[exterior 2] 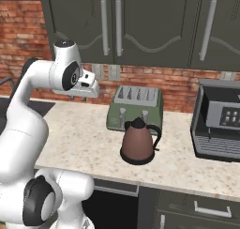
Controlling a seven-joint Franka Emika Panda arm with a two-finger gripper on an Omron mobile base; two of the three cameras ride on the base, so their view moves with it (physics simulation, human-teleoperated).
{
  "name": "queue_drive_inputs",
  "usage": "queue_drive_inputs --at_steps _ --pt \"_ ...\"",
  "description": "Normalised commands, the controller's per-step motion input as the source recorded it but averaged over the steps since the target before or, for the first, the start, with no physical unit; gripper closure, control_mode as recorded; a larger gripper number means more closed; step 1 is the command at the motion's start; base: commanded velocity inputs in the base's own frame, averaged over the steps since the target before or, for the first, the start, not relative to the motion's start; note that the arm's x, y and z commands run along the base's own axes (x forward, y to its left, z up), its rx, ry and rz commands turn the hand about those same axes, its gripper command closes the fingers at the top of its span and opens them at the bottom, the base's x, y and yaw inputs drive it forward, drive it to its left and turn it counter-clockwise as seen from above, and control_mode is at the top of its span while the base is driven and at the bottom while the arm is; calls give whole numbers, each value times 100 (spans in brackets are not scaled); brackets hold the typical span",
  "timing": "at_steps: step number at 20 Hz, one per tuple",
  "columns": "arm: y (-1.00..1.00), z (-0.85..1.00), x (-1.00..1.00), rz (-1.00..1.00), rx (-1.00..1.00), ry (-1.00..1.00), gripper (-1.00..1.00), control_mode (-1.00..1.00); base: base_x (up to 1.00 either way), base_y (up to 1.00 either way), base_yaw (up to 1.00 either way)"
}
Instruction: Navigate to the toaster oven.
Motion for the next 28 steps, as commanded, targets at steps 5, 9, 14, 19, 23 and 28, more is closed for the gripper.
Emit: queue_drive_inputs --at_steps 5,9,14,19,23,28 --pt "0 0 -60 0 0 -12 -100 -100 0 0 0" --pt "0 0 -100 0 0 -28 -100 -100 0 0 0" --pt "0 0 -99 0 0 -26 -100 -100 0 0 0" --pt "0 0 -53 0 -2 -37 -100 -100 0 0 0" --pt "-2 0 -42 0 0 -39 -100 -100 0 0 0" --pt "0 7 -31 0 0 -35 -100 -100 0 0 0"
